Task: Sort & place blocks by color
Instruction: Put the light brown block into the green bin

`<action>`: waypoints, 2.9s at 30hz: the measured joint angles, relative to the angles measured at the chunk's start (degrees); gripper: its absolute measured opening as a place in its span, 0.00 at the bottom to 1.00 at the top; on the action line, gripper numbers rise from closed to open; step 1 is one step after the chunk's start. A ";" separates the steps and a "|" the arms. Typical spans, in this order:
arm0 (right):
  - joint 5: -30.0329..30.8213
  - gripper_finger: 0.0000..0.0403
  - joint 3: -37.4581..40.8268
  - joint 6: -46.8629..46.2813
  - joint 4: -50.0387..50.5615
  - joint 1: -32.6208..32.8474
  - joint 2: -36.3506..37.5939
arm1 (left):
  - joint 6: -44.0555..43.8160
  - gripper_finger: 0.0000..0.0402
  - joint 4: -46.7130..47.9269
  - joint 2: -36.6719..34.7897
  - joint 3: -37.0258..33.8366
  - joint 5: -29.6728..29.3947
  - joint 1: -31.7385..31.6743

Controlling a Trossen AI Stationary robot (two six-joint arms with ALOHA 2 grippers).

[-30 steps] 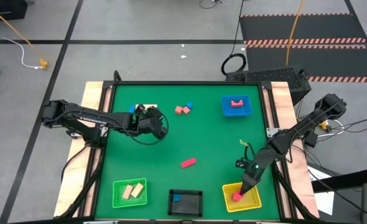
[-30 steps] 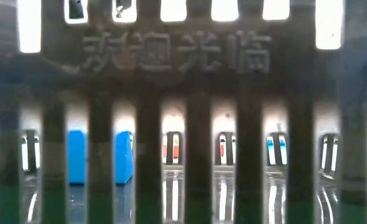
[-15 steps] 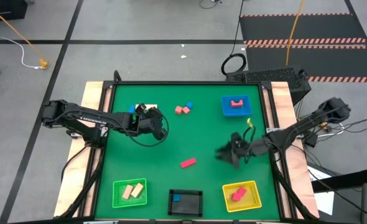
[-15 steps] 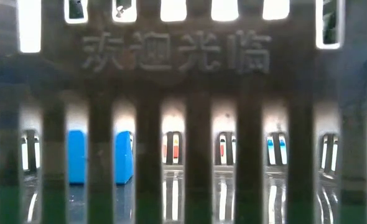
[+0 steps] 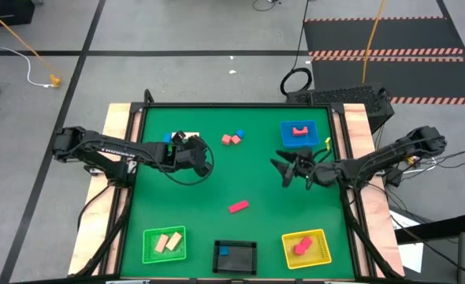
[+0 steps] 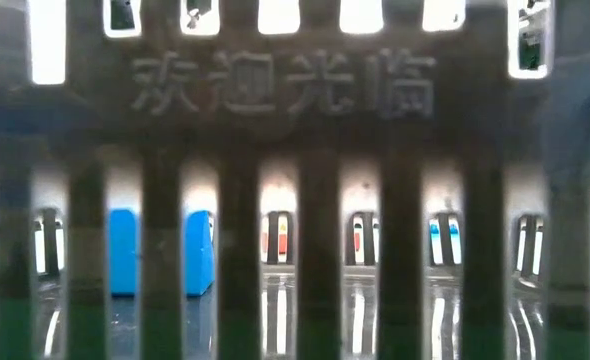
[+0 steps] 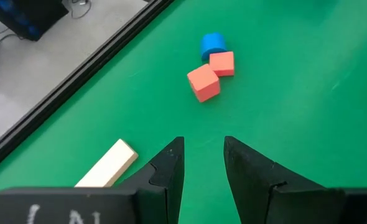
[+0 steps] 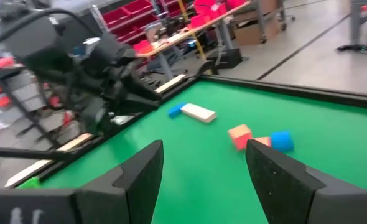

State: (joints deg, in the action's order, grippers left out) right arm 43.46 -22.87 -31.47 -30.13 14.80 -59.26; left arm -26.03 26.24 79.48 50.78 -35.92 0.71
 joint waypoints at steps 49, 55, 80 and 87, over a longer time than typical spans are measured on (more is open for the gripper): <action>-0.17 0.55 0.02 12.69 -1.35 -17.87 0.02 | 19.90 0.29 6.46 8.68 -0.09 21.11 -30.32; -0.18 0.55 0.02 12.69 -1.33 -17.87 0.02 | 32.52 0.29 6.43 8.68 -0.09 21.73 -28.24; -0.20 0.55 0.02 12.69 -1.35 -17.87 0.02 | 45.93 0.57 2.90 9.75 -0.03 27.09 -32.67; -0.20 0.55 0.02 12.69 -1.35 -17.85 0.02 | 47.22 0.60 1.08 15.43 -0.07 26.84 -34.31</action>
State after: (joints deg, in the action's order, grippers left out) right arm 43.27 -22.85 -18.79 -31.48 -3.05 -59.24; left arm 21.19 27.32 94.91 50.72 -9.08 -33.59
